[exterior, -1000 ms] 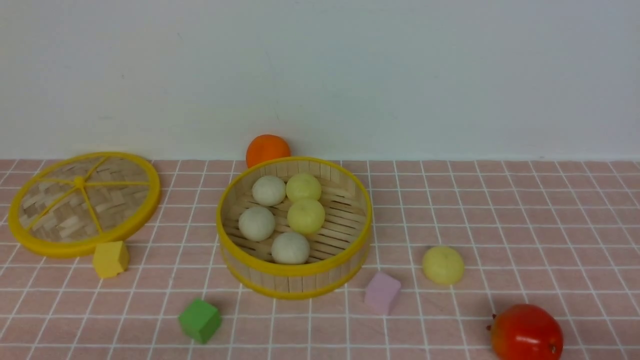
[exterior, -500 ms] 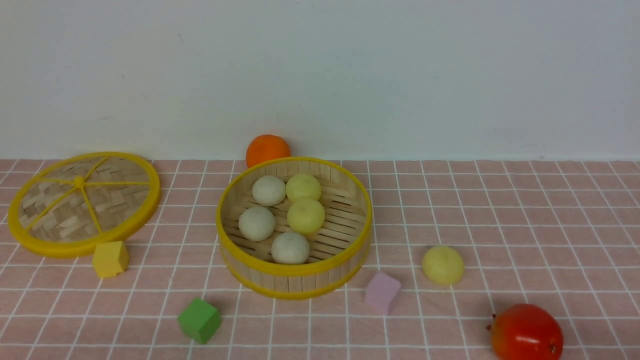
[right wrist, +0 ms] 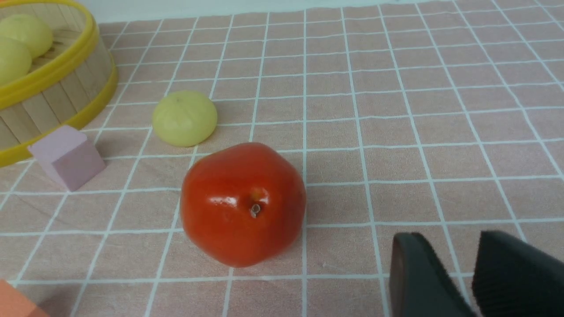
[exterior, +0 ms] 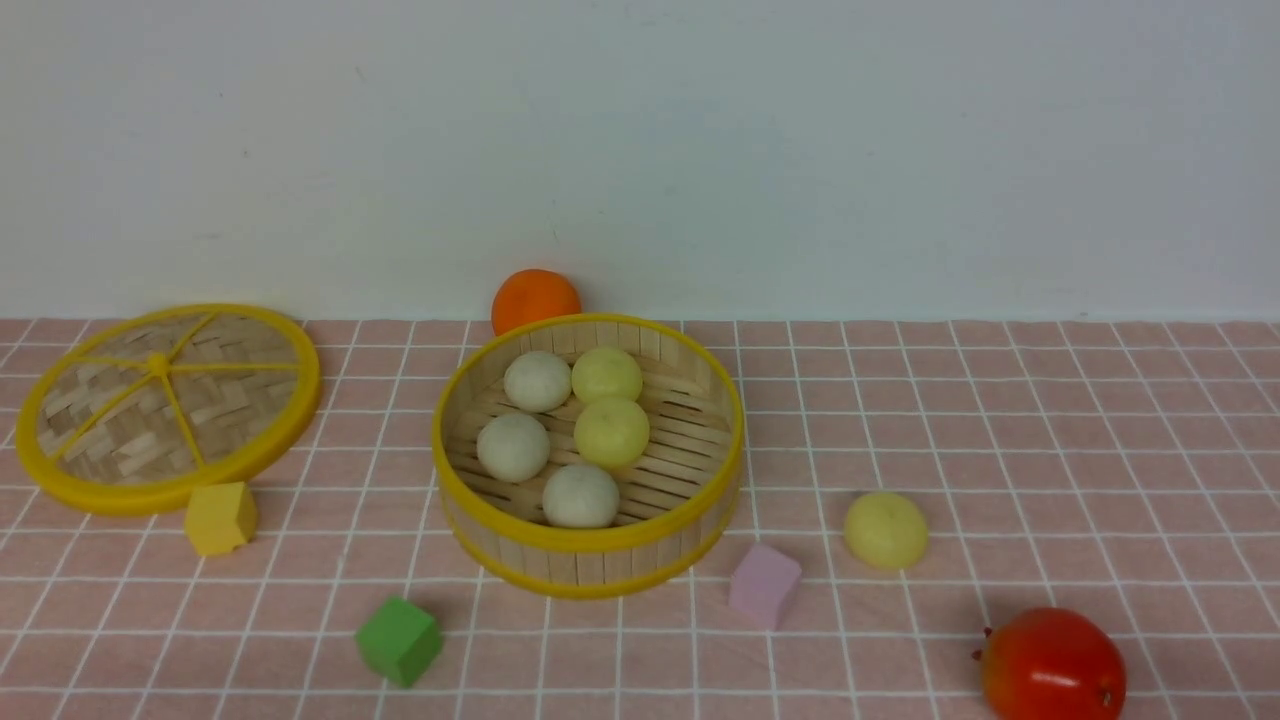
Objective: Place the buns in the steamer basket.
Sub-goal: Use the right arm to grab a steamed stuffed bun
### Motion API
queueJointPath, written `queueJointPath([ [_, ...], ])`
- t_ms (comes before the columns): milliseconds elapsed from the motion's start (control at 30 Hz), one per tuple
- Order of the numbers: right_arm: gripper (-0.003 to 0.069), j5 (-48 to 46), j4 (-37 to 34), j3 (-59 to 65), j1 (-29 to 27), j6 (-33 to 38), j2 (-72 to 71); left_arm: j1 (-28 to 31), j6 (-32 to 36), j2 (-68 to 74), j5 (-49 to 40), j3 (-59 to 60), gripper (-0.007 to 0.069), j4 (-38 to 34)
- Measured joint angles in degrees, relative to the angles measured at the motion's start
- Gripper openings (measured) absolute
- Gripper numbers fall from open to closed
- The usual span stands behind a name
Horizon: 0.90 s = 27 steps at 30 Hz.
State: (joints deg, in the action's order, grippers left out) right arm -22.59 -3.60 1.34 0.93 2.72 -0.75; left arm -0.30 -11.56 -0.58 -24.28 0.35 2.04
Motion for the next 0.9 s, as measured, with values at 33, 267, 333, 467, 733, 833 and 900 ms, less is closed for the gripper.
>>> queueJointPath([
  [33, 0.0239, 0.00, 0.00, 0.00, 0.00, 0.00, 0.00, 0.00, 0.00, 0.00, 0.00, 0.00, 0.0017, 0.00],
  [267, 0.0239, 0.00, 0.00, 0.00, 0.00, 0.00, 0.00, 0.00, 0.00, 0.00, 0.00, 0.00, 0.0024, -0.05],
  [333, 0.0239, 0.33, 0.52, 0.00, 0.00, 0.00, 0.00, 0.00, 0.00, 0.00, 0.04, 0.00, 0.0024, -0.10],
  [467, 0.0239, 5.22, 1.06, 0.24, 0.00, 0.00, 0.00, 0.00, 0.00, 0.00, 0.04, 0.01, 0.0029, -0.10],
  [733, 0.0239, 22.59, 0.81, 0.24, 0.00, -3.29, 0.00, 0.00, 0.00, 0.00, 0.04, 0.01, 0.0039, -0.16],
  [833, 0.0239, 27.28, 0.33, -0.19, 0.00, -3.85, 0.00, 0.00, 0.00, 0.00, 0.04, 0.01, 0.0042, -0.16],
  [900, 0.0239, 26.76, -1.62, -3.22, 0.00, -4.73, 0.45, 0.00, 0.00, 0.00, 0.04, 0.01, 0.0043, -0.16],
])
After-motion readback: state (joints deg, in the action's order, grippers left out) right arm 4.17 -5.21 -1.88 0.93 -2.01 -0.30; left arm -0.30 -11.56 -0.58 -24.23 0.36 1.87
